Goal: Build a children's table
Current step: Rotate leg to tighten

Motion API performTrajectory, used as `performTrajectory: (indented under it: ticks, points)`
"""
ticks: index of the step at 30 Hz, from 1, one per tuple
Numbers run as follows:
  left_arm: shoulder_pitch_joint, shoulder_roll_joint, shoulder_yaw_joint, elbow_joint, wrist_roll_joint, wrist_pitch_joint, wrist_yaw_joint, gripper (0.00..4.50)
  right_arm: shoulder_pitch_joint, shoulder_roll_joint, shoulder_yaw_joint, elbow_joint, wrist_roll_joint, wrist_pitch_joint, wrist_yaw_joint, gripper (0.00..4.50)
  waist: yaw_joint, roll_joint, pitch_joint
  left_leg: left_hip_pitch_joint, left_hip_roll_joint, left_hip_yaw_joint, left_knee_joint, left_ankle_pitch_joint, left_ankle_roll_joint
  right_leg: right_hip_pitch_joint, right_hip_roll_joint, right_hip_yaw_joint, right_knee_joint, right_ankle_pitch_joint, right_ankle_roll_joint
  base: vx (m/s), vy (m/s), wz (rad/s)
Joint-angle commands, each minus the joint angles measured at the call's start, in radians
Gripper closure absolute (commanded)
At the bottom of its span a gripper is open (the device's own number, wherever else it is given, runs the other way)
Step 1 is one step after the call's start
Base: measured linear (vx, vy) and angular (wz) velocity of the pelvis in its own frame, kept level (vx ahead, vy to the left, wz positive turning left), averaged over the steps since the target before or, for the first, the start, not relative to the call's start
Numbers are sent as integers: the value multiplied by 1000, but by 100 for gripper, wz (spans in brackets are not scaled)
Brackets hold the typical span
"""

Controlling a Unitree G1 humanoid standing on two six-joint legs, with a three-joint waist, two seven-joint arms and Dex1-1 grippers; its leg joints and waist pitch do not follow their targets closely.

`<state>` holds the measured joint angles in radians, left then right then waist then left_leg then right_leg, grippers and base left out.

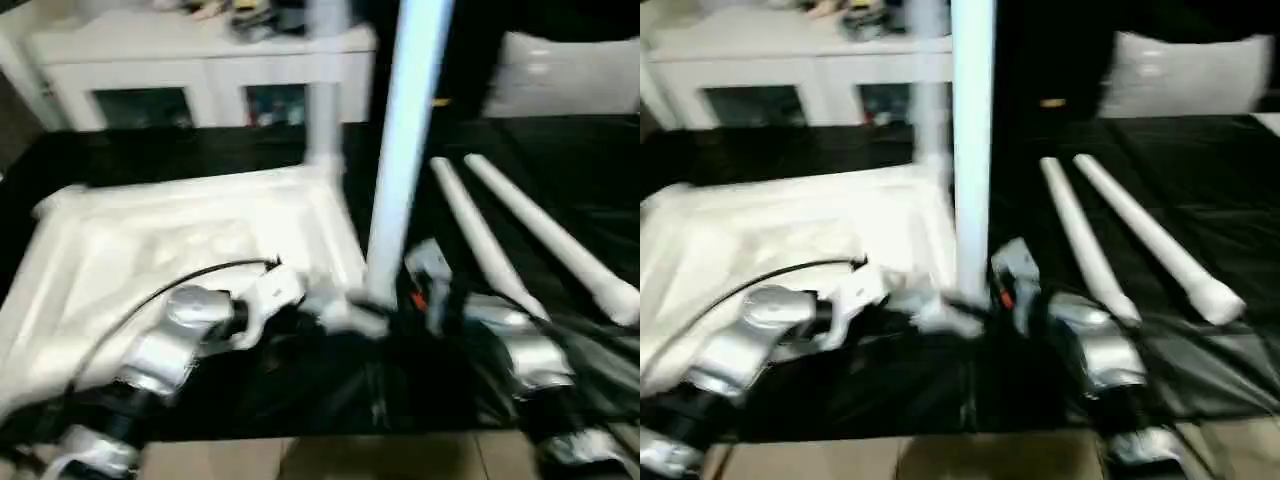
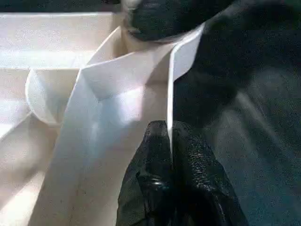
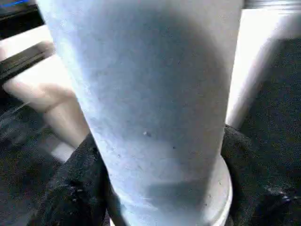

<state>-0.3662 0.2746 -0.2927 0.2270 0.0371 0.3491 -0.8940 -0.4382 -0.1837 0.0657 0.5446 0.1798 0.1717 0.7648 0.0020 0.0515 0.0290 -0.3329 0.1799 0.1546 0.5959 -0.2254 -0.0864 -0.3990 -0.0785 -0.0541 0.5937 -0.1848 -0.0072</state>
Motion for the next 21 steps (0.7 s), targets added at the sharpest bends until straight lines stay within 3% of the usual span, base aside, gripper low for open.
performTrajectory:
  ticks: [1,3,4,5,6,8,9,12,13,18,21]
  points:
    - [7,-69,-38,-18,-2,41,82,450,-31,85,24,75,-2,16,-115,174,2,-15,-32,-21,31,-12,-90,-285,24,44,-59,31,-95,-498,-147,0,0,0]
    - [-5,-111,-37,2,26,48,153,450,-63,126,-3,138,-11,-3,-234,174,-3,-15,-31,-19,28,-8,-87,-287,36,36,-58,33,-100,-506,-145,0,0,0]
    - [-11,-125,-38,12,39,47,180,450,-76,141,-14,162,-13,-7,-280,174,-5,-13,-32,-20,26,-10,-87,-283,38,37,-58,32,-99,-510,-142,0,0,0]
    - [-26,-152,-37,34,53,46,222,450,-91,156,-16,197,-20,-29,-313,174,-5,-17,-33,-22,26,-10,-87,-279,40,38,-57,31,-100,-505,-140,0,0,0]
    - [-40,-180,-35,45,62,52,261,450,-101,168,-18,223,-26,-53,-326,174,-3,-13,-33,-18,28,-9,-87,-281,43,34,-56,31,-101,-491,-143,0,0,0]
    - [-54,-212,-39,37,81,80,304,450,-105,188,-25,236,-44,-81,-323,174,0,-15,-36,-22,30,-8,-86,-266,49,38,-56,33,-95,-429,-163,0,0,0]
    - [-53,-211,-41,32,86,87,307,450,-103,189,-32,231,-41,-87,-316,119,5,-15,-39,-26,31,-6,-85,-237,59,42,-56,35,-89,-368,-176,0,0,0]
    - [-46,-194,-43,23,97,93,306,450,-92,180,-52,204,-24,-119,-283,101,9,-15,-44,-30,31,-3,-80,-177,88,49,-56,35,-76,-235,-219,0,0,0]
    - [-43,-182,-46,24,100,82,297,450,-86,170,-58,194,-19,-136,-269,92,11,-9,-44,-29,31,-2,-78,-161,97,48,-56,35,-76,-208,-230,0,0,0]
    - [-32,-138,-55,35,102,25,243,450,-59,121,-66,158,-1,-177,-203,41,15,-9,-45,-32,33,-2,-78,-161,113,53,-57,31,-74,-200,-241,0,0,0]
    - [-31,-86,-62,61,100,-21,180,450,-14,41,-58,91,9,-202,-62,16,18,-10,-43,-32,33,-2,-77,-170,122,54,-56,30,-78,-214,-232,0,0,0]
